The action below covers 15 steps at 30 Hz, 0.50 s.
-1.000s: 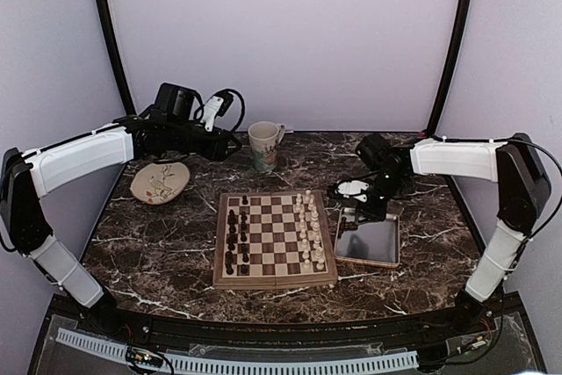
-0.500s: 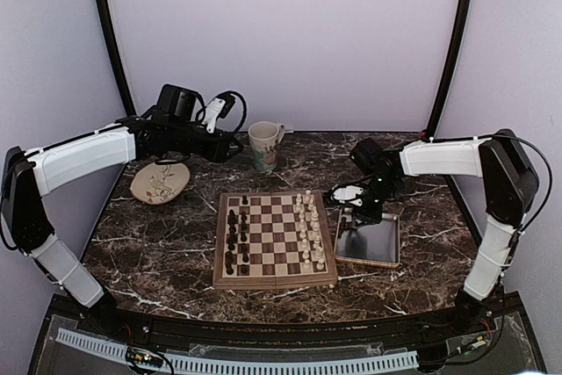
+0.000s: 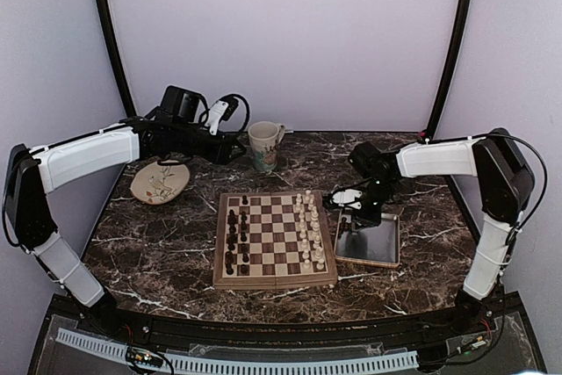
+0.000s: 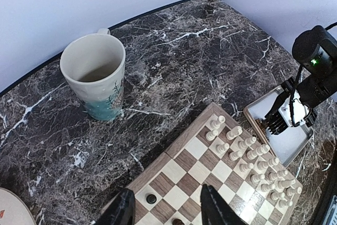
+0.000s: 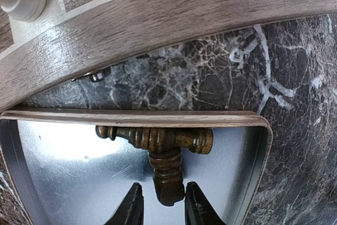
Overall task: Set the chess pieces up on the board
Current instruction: Pick up the knight from the storage box.
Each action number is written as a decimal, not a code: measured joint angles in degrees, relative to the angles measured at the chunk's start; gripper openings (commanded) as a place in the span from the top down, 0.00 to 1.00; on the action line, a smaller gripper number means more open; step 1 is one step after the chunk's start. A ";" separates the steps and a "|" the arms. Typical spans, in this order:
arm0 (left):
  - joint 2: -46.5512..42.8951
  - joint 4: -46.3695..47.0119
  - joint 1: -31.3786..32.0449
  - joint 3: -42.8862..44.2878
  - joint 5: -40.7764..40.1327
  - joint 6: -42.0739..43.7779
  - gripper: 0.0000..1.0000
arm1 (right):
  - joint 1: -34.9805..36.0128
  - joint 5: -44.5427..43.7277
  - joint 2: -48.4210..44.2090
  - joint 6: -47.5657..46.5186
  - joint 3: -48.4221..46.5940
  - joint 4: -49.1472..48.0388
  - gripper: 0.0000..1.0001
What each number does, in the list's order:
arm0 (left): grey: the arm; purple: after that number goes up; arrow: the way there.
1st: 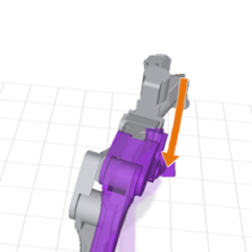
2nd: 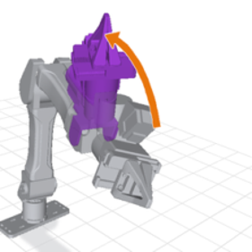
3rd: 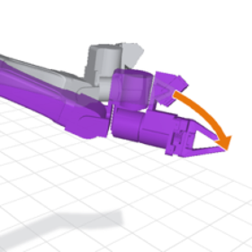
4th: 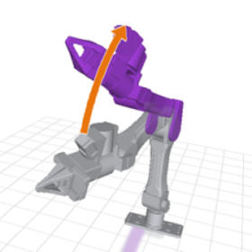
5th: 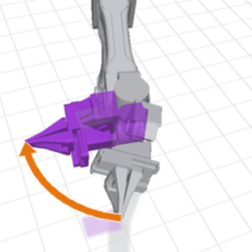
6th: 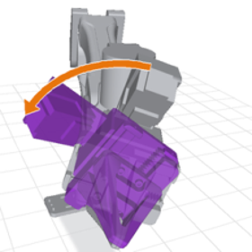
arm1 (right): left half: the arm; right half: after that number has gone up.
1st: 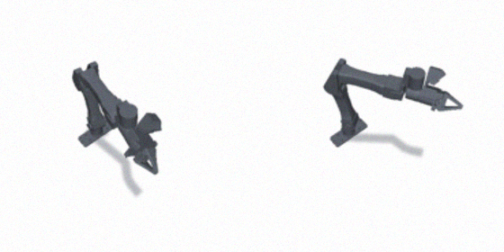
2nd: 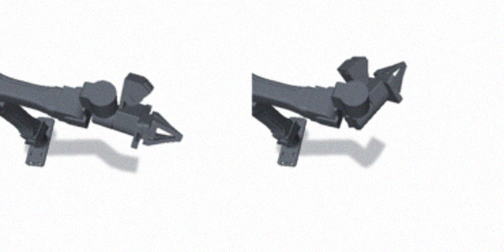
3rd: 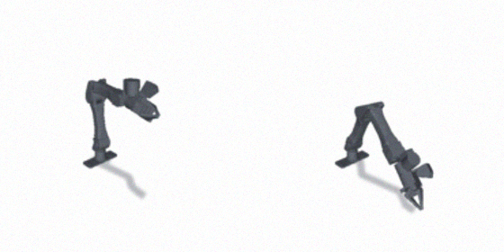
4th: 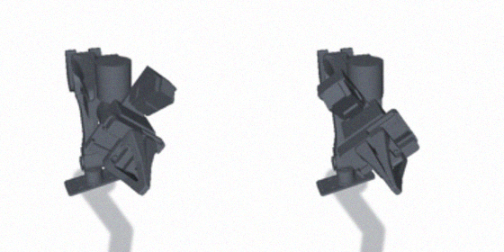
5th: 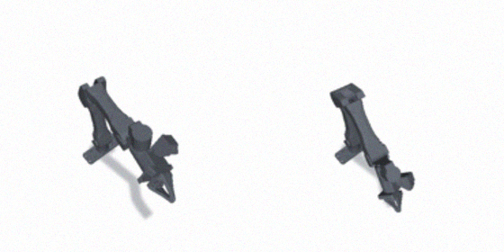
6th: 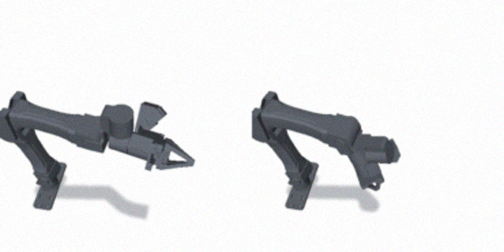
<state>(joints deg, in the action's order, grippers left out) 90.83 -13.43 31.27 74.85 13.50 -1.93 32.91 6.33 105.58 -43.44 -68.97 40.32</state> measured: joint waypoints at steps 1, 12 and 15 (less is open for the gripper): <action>0.07 0.00 0.00 0.02 0.11 0.00 0.56 | 0.00 0.04 0.00 0.00 0.02 -0.02 0.73; 0.24 -0.04 0.00 0.11 1.18 -0.02 0.56 | 0.00 0.07 0.31 1.55 1.51 -0.31 0.74; 0.24 -0.04 0.00 0.11 1.33 -0.04 0.56 | 0.00 0.07 0.35 2.43 1.73 -0.87 0.79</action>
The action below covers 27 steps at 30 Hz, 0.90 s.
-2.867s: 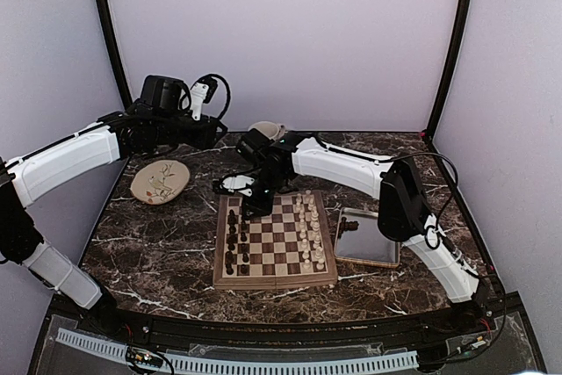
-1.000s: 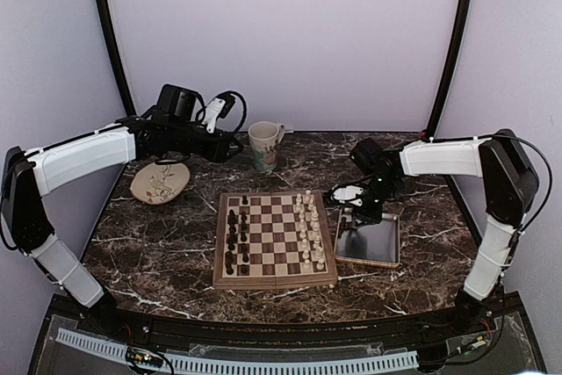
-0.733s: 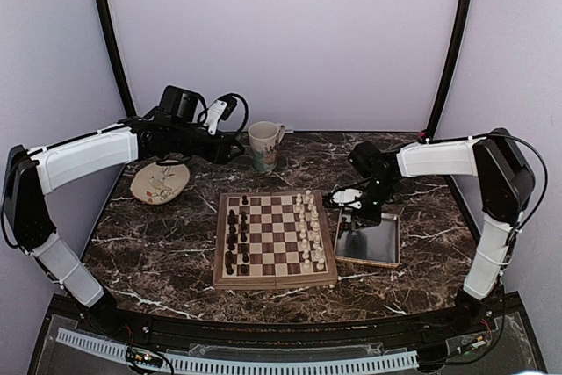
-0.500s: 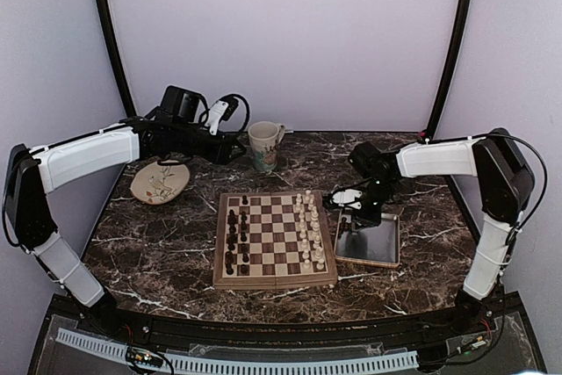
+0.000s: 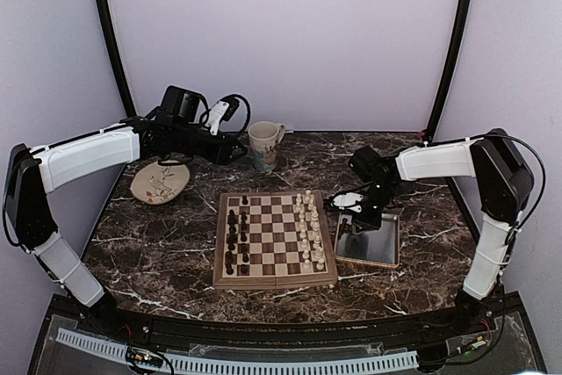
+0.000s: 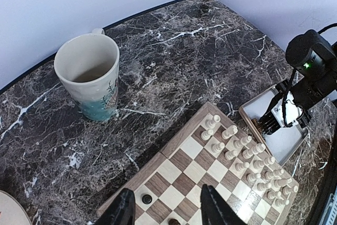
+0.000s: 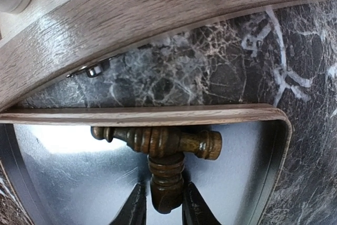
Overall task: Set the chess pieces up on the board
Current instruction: Pick up the knight from the storage box.
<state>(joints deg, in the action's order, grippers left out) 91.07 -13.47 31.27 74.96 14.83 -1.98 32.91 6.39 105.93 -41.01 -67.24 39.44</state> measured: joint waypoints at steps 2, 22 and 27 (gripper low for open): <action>0.00 0.00 0.00 0.00 0.22 0.00 0.56 | 0.00 -0.04 0.00 0.70 0.11 -0.50 0.84; 0.00 0.00 0.00 0.02 0.92 -0.02 0.55 | 1.99 -8.72 -6.88 -1.92 3.19 13.46 0.94; 0.00 0.00 0.02 0.02 1.11 -0.02 0.55 | 0.44 -2.01 -7.89 -2.43 -2.60 19.32 0.94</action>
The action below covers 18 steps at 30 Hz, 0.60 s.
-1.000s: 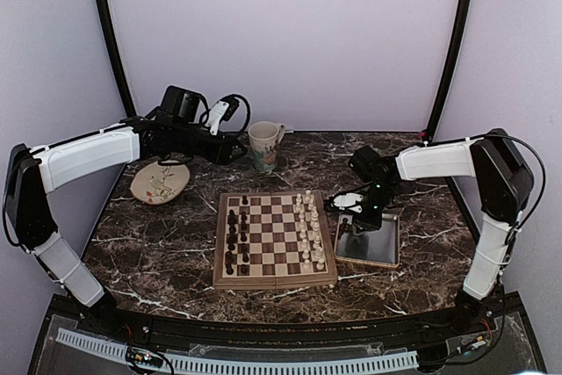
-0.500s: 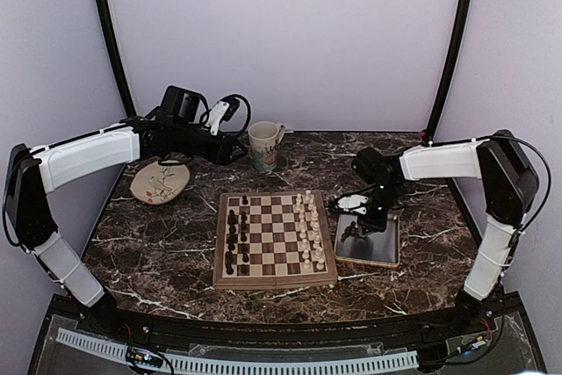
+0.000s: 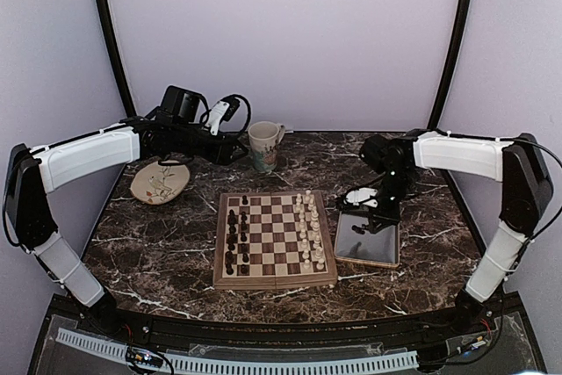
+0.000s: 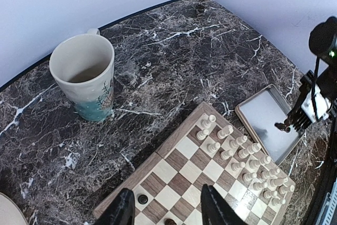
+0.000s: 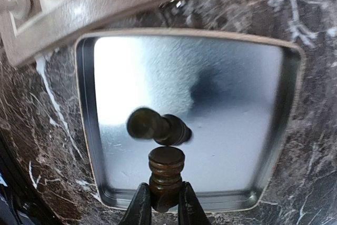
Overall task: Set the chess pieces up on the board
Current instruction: Pick up the knight from the storage box, then pass from the right arm to the left
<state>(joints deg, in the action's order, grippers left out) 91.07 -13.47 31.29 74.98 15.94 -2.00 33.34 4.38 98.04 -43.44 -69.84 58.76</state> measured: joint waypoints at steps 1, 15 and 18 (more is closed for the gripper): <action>0.00 0.02 0.04 0.00 0.13 0.00 0.55 | -1.01 2.08 -0.39 0.22 -1.42 0.15 0.94; 1.14 8.70 14.53 -3.65 1.29 2.62 0.55 | -7.65 17.07 -3.04 5.60 2.14 -3.98 0.94; 2.67 10.78 16.81 -3.67 2.45 2.54 0.55 | -7.76 18.10 -4.79 6.36 2.27 -4.72 0.93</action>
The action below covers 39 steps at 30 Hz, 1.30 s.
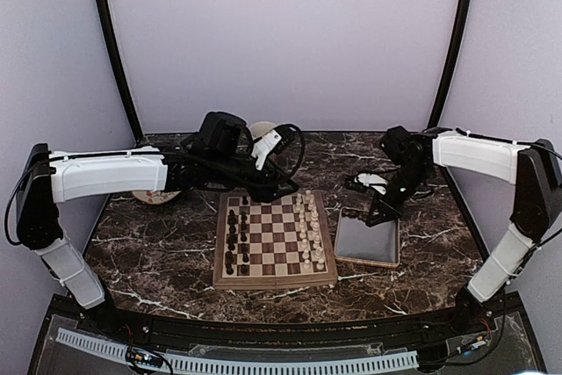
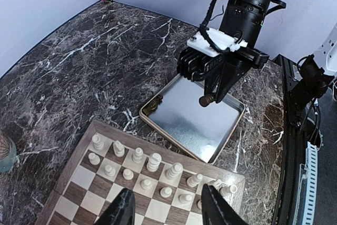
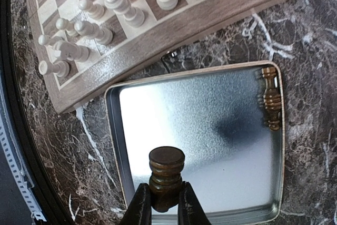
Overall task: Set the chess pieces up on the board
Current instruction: Pass from the right arm to the left
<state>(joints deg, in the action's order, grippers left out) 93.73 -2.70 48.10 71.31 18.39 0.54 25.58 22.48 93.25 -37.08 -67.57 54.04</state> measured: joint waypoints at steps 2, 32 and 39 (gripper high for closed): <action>0.76 2.23 0.37 -0.66 1.51 -0.15 0.55 | -0.13 1.29 -1.70 0.70 -0.07 -0.39 0.93; 3.13 10.75 15.67 -4.96 -13.46 50.16 0.53 | 10.60 21.53 11.43 -0.15 -17.94 10.80 0.90; 7.21 8.50 16.59 -3.15 -18.14 54.49 0.58 | 10.88 21.64 11.47 -0.17 -17.94 11.54 0.90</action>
<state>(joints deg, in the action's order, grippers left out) 100.95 5.80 64.69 68.16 0.25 55.02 36.47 44.12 104.73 -37.26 -85.52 65.58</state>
